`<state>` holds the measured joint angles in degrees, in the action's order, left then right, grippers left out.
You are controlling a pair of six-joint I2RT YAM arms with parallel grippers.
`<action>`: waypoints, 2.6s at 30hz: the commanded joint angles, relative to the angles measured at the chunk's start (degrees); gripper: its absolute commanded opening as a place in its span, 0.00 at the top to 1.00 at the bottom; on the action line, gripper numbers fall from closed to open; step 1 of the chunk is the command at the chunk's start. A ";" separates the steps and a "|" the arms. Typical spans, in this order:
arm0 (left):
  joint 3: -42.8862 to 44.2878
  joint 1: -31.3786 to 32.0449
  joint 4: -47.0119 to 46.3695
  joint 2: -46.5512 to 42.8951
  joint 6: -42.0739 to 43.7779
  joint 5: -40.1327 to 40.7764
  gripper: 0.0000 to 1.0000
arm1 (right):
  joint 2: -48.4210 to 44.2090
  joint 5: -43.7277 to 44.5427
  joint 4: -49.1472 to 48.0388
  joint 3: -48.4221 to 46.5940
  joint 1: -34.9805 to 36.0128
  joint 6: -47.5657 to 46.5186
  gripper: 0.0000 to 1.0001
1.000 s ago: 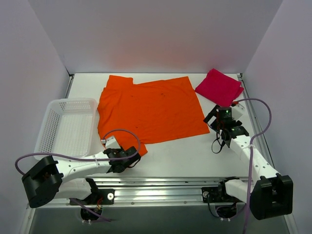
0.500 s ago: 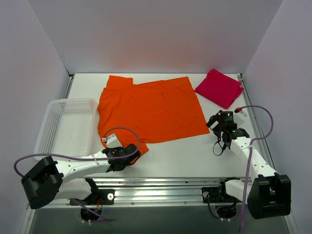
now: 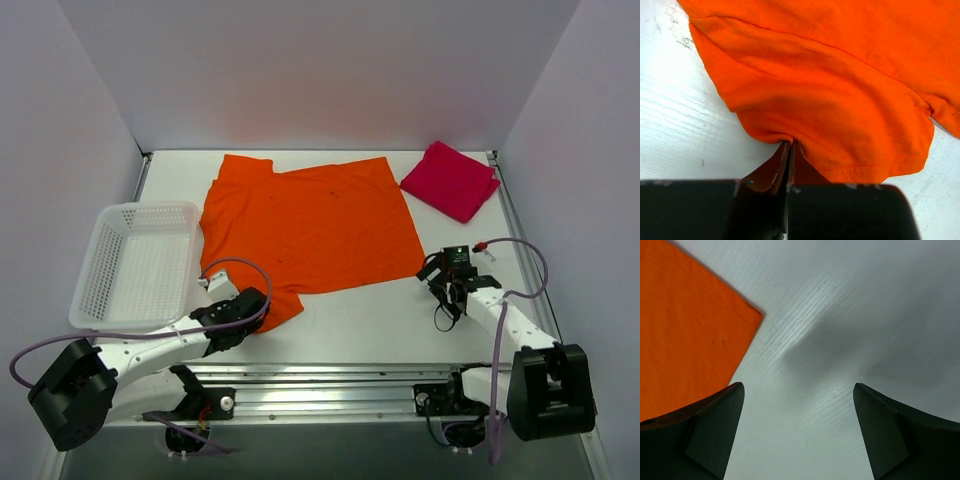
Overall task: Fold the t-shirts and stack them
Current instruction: Grap the side of the flattened tshirt closest away from the robot with both arms, then fold the flattened tshirt in 1/3 of the way
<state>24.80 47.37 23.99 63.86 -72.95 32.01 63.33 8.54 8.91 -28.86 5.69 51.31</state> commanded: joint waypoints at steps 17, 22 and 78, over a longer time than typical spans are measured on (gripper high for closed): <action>-1.51 -2.90 -2.98 -4.09 3.43 -0.28 0.98 | 21.92 -0.36 -16.81 -4.01 0.37 -0.07 0.35; -1.59 -3.17 -3.42 -3.56 3.60 -0.28 0.98 | 25.44 -1.06 -18.66 -4.10 0.37 -0.16 0.46; 24.15 -7.20 7.31 -3.74 16.34 -12.68 0.98 | 0.47 8.95 0.68 -8.57 -0.25 -2.35 1.00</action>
<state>45.58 41.93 33.15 59.11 -58.78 18.65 61.39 16.19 10.37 -33.95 5.61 49.95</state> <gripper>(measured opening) 0.037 0.009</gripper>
